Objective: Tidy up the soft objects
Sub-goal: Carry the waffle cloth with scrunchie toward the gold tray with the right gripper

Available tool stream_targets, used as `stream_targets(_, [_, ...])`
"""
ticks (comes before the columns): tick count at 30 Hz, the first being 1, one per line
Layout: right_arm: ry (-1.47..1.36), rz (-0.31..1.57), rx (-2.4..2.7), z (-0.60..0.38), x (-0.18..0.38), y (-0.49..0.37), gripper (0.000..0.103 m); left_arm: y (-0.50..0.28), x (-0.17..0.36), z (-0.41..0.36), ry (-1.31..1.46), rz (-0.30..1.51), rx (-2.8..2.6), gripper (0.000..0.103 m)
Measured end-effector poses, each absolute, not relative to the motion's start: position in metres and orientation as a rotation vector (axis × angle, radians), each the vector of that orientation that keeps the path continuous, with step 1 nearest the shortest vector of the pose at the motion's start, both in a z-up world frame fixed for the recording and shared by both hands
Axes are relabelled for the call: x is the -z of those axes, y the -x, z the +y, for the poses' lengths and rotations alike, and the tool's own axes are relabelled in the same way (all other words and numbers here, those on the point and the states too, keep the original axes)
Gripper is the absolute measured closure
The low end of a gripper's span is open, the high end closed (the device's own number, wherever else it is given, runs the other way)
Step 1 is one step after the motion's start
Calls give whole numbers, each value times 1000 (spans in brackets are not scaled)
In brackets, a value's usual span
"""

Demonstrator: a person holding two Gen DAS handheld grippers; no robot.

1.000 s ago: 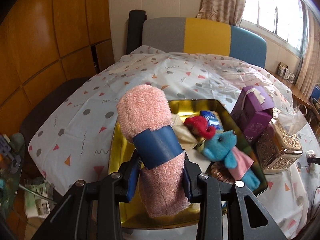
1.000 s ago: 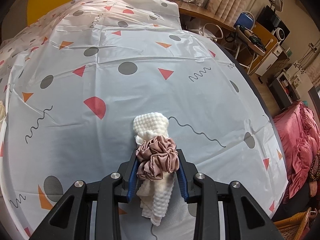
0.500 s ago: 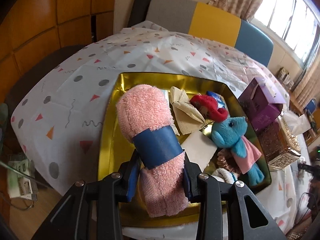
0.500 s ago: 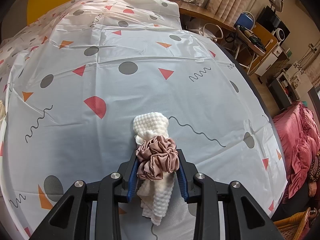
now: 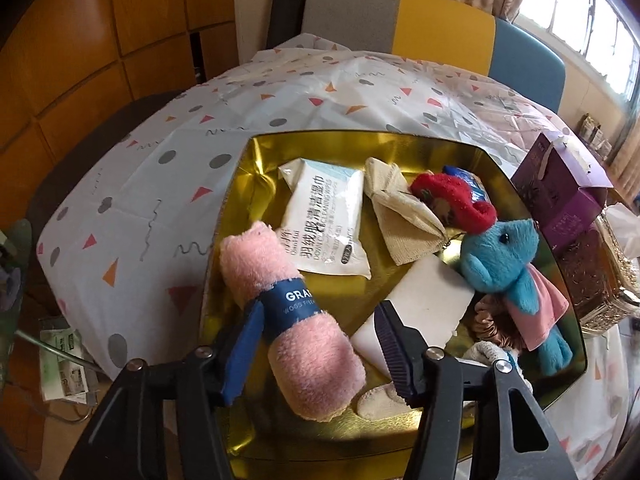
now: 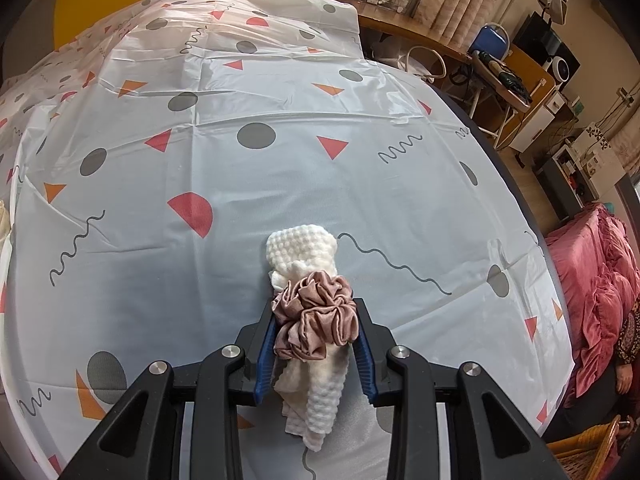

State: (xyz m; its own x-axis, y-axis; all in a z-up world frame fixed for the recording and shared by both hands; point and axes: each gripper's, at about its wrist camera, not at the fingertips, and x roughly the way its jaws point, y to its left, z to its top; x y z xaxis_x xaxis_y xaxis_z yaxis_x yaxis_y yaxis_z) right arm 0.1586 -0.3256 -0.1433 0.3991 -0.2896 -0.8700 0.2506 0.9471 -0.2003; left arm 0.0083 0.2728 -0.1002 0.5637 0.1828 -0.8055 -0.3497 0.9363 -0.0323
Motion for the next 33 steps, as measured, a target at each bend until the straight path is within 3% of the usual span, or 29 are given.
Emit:
stream_targets(22, [-193,1122,263,-331,131,-179,71,14,51,241,131,781,-270,37])
stream_targets(33, [-126,975,134,-258,37,-242,72,19,51,243,133,775,-269,37])
